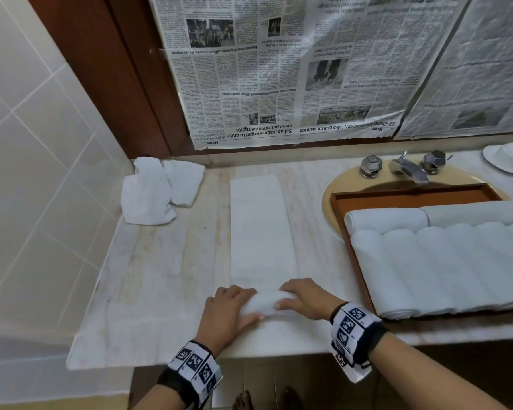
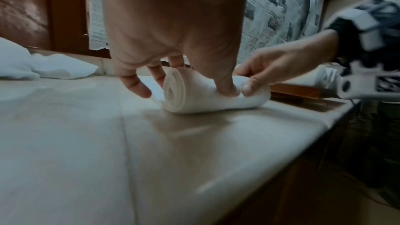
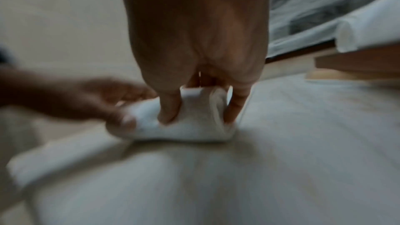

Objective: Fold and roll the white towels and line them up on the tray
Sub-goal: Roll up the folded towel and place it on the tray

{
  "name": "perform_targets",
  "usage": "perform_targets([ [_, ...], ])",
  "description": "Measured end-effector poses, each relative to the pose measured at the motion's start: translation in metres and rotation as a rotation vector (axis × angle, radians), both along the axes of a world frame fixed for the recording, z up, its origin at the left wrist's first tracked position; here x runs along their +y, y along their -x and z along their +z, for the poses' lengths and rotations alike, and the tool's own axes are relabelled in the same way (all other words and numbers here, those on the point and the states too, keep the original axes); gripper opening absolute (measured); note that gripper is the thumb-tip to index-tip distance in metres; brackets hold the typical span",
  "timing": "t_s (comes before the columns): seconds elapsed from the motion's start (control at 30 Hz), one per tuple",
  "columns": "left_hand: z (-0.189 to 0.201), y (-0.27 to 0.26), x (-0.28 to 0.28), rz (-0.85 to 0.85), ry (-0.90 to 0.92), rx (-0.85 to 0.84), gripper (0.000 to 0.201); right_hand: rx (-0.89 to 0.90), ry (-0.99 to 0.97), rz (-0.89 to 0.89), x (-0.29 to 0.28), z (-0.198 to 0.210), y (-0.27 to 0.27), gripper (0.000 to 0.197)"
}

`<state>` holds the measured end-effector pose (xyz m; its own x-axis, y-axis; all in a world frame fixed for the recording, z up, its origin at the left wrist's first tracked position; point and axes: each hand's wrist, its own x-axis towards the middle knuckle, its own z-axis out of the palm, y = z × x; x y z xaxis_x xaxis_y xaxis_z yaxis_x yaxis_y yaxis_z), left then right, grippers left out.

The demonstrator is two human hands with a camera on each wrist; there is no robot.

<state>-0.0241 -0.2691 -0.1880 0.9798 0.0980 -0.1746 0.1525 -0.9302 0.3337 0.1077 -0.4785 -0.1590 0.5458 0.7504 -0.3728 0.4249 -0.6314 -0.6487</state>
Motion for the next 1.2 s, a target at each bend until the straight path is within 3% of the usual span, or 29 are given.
perform_targets([
  [0.1, 0.0, -0.005, 0.005, -0.009, 0.054, 0.076, 0.065, -0.058, 0.044, -0.01, -0.002, -0.002, 0.008, 0.04],
  [0.2, 0.005, -0.019, 0.01, 0.011, 0.199, 0.15, 0.062, -0.583, 0.081, 0.034, -0.004, -0.011, 0.03, 0.033],
  [0.27, 0.006, -0.025, 0.011, 0.056, 0.307, 0.158, 0.06, -0.715, 0.109, 0.091, -0.003, -0.017, 0.043, 0.038],
  [0.33, 0.006, -0.026, 0.01, 0.101, 0.371, 0.152, 0.061, -0.714, 0.134, 0.122, -0.001, -0.026, 0.046, 0.051],
  [0.4, 0.005, -0.021, 0.004, 0.12, 0.294, 0.134, 0.072, -0.642, 0.137, 0.123, 0.001, -0.024, 0.038, 0.047],
  [0.5, 0.001, -0.009, -0.007, 0.059, 0.026, -0.042, 0.064, -0.395, 0.067, 0.052, 0.004, -0.016, 0.025, 0.042],
  [0.57, -0.004, -0.003, -0.012, 0.031, 0.019, -0.154, 0.054, -0.211, 0.066, 0.051, 0.005, -0.004, 0.016, 0.042],
  [0.63, -0.006, 0.001, -0.012, 0.053, 0.051, -0.114, 0.058, -0.125, 0.074, 0.083, 0.006, 0.002, 0.01, 0.036],
  [0.7, -0.009, -0.001, -0.008, 0.072, 0.118, -0.038, 0.063, -0.149, 0.089, 0.033, 0.006, 0.003, 0.007, 0.031],
  [0.73, -0.01, -0.003, -0.006, 0.094, 0.192, -0.016, 0.063, -0.243, 0.108, -0.018, 0.006, -0.001, 0.007, 0.029],
  [0.83, -0.011, -0.017, 0.003, 0.148, 0.38, 0.035, 0.065, -0.692, 0.045, -0.041, 0.005, -0.009, 0.023, 0.021],
  [0.93, -0.002, -0.03, 0.007, 0.182, 0.479, 0.101, 0.056, -0.81, -0.025, 0.08, 0.006, -0.022, 0.043, 0.039],
  [1.03, 0.006, -0.032, 0.001, 0.168, 0.378, 0.079, 0.045, -0.748, -0.046, 0.082, 0.005, -0.028, 0.042, 0.041],
  [1.2, 0.007, -0.013, -0.009, -0.011, 0.036, -0.034, 0.062, -0.446, -0.125, -0.034, 0.009, -0.018, 0.025, 0.032],
])
